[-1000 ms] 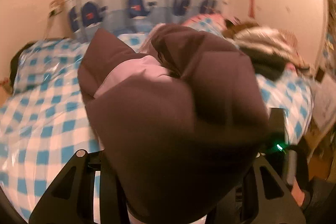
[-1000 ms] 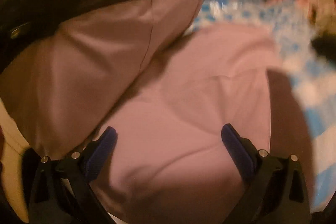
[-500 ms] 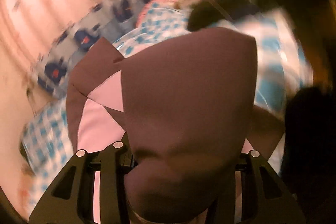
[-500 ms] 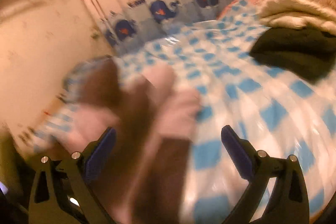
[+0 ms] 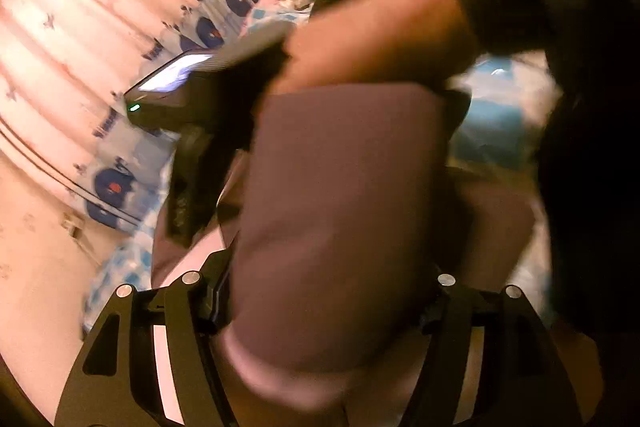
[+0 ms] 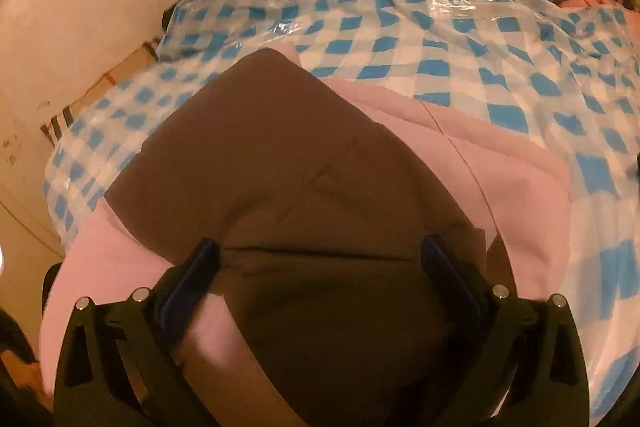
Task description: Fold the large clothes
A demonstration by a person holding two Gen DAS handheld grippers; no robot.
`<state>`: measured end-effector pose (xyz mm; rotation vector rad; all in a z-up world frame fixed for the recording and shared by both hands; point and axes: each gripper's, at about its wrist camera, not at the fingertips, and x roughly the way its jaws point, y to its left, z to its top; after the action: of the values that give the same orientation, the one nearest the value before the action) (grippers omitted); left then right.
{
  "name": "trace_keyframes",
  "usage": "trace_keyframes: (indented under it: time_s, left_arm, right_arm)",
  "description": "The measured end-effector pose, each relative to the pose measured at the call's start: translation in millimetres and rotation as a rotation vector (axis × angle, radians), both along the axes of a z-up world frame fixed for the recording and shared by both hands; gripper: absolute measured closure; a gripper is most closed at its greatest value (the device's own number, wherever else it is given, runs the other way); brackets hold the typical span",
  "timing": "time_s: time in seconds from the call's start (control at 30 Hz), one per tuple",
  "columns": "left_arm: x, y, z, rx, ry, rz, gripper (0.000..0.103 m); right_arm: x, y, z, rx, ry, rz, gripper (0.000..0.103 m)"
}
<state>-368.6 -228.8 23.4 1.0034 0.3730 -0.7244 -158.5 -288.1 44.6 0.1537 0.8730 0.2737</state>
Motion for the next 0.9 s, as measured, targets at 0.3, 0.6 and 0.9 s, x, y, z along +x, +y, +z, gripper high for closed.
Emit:
trace_keyframes:
  time_s: [0.3,0.6,0.9]
  left_arm:
    - [71,122,141,-0.567,0.317,0.2,0.028]
    - [165,93,79,-0.73,0.404,0.449,0.018]
    - [159,80,30,-0.661,0.378,0.504,0.018]
  right_arm:
    - [-7,-16,-13,0.027,-0.121,-0.037,0.007]
    - [-15,-21,-15,-0.036,-0.112,0.004,0.007]
    - [-26,-11,-8,-0.139,-0.105,0.012,0.007]
